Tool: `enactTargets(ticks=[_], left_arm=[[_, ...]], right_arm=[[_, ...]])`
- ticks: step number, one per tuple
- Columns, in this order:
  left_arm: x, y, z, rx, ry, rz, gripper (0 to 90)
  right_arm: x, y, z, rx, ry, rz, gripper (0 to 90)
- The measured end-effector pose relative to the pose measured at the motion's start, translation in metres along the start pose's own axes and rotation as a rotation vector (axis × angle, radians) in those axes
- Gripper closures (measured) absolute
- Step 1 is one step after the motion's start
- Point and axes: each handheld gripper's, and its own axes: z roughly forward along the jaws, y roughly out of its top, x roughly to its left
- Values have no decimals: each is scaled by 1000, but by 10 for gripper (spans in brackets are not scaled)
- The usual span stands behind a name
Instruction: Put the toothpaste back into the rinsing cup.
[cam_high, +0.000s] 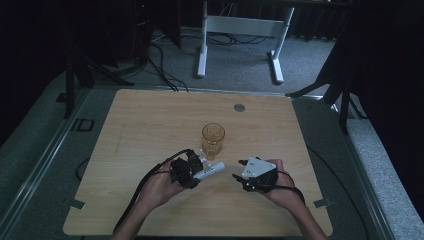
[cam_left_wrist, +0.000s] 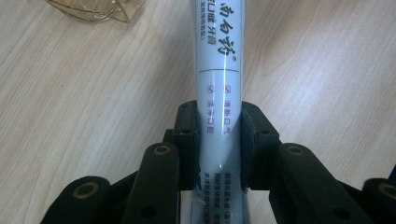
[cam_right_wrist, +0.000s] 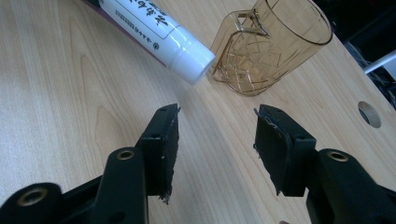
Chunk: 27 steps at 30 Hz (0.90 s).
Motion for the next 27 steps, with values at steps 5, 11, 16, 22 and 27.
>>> enactTargets(ticks=[5,11,16,22,27], left_arm=[[0,3,1,2,-15,10,714],[0,7,3,10,-30,17,714],[-1,10,5,15,-42,25,714],[-2,13,6,23,-53,24,714],[-1,15,7,28,-56,24,714]], right_arm=[[1,2,0,-1,2,-15,493],[3,4,1,5,3,-40,496],[8,7,1,14,-3,-76,496],[11,10,3,19,-9,-106,499],[14,12,5,30,-11,-127,499]])
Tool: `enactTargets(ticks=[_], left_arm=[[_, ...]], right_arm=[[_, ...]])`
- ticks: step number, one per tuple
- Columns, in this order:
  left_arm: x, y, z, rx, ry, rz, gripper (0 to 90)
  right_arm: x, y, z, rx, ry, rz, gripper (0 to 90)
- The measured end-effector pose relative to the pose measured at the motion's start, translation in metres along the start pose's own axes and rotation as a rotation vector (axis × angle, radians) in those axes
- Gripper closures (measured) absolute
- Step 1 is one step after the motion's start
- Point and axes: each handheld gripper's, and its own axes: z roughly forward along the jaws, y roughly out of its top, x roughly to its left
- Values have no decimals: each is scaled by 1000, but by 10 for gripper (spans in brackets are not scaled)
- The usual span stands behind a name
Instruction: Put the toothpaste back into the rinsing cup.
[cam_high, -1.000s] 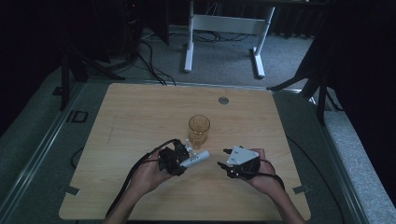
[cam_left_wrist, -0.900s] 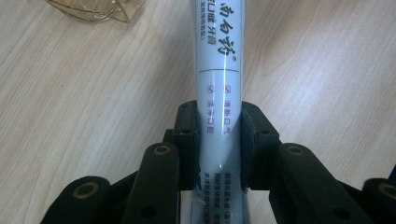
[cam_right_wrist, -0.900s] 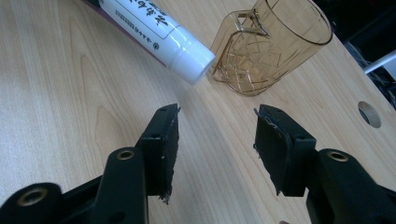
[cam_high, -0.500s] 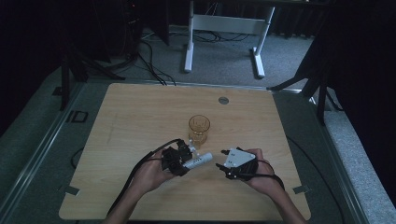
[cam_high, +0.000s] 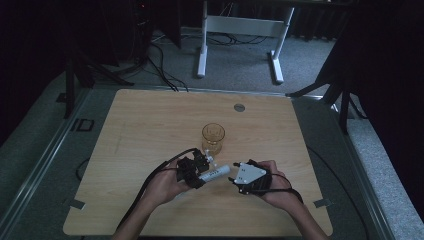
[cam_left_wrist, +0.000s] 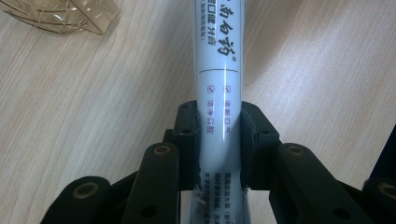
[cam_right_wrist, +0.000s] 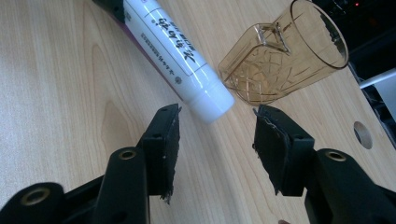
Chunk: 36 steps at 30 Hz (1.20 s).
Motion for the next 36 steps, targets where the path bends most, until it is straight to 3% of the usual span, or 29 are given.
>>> enactTargets(ticks=[13,36], left_arm=[[0,8,2,1,-15,19,714],[2,19,2,24,-42,8,714]], right_arm=[[5,4,2,9,-4,-43,499],[15,12,6,21,-10,-128,499]])
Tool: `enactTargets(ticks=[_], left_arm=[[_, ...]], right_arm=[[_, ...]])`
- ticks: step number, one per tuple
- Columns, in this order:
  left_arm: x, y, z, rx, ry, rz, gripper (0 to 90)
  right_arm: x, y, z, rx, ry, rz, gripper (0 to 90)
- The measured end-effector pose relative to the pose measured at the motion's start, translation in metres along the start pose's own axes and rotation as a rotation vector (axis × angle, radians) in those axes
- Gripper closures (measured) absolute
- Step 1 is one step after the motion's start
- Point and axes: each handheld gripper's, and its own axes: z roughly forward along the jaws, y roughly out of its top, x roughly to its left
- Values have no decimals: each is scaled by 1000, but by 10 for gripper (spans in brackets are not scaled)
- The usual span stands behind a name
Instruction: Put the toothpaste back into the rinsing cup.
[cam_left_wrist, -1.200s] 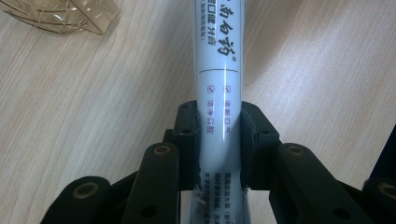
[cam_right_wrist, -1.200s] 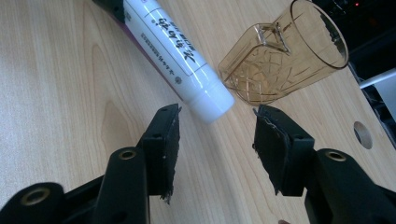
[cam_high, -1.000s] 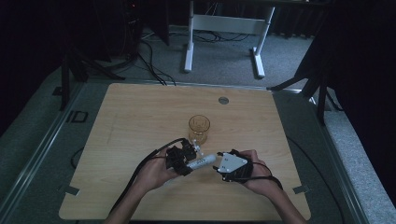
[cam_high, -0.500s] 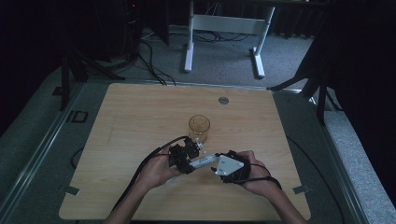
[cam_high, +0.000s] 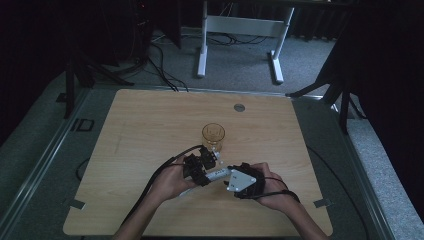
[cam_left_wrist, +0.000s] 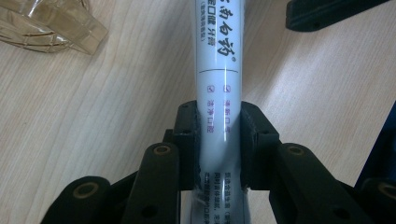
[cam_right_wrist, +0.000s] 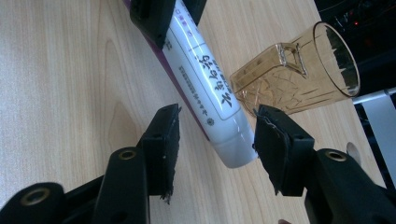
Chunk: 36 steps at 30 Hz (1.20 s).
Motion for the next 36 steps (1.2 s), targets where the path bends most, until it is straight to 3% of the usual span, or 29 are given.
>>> enactTargets(ticks=[28,36], left_arm=[[0,11,0,8,-30,-17,714],[-1,13,-1,2,-31,-16,714]], right_arm=[[16,10,9,15,-37,-132,456],[24,15,12,16,-67,-168,439]])
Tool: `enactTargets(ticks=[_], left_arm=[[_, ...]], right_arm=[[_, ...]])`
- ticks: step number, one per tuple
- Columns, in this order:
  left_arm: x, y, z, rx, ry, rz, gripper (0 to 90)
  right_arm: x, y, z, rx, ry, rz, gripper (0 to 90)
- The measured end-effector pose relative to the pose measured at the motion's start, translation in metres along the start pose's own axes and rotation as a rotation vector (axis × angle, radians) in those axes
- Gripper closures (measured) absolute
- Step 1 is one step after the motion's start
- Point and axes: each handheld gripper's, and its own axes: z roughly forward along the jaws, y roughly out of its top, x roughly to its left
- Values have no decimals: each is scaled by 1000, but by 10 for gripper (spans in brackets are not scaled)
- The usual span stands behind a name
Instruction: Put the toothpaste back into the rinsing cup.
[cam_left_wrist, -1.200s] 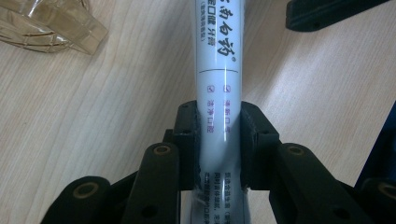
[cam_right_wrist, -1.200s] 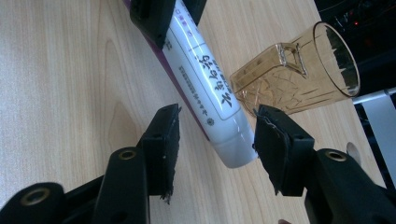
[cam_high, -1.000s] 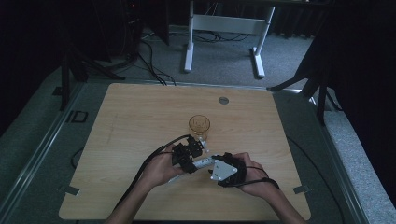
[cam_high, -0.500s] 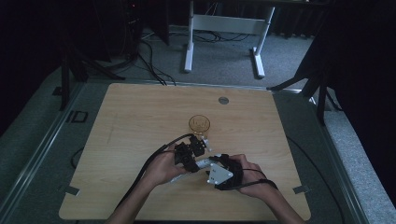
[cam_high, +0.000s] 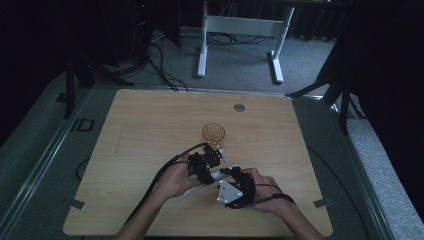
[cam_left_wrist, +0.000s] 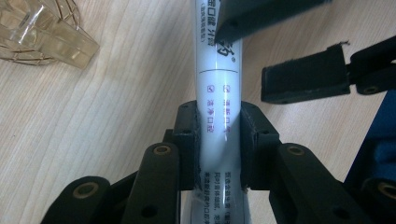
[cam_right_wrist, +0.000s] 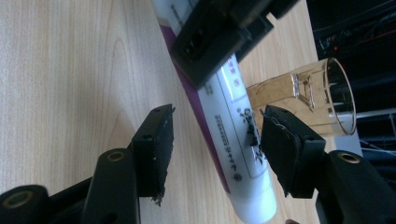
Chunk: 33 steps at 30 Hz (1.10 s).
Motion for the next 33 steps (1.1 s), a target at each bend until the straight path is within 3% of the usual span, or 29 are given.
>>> enactTargets(ticks=[8,14,33], left_arm=[[0,0,0,5,1,3,715],[0,1,0,3,0,1,715],[-2,3,-2,-4,-15,4,715]], right_arm=[[10,3,7,30,-74,-107,442],[14,4,9,51,-101,-161,438],[20,4,16,72,-157,-224,449]])
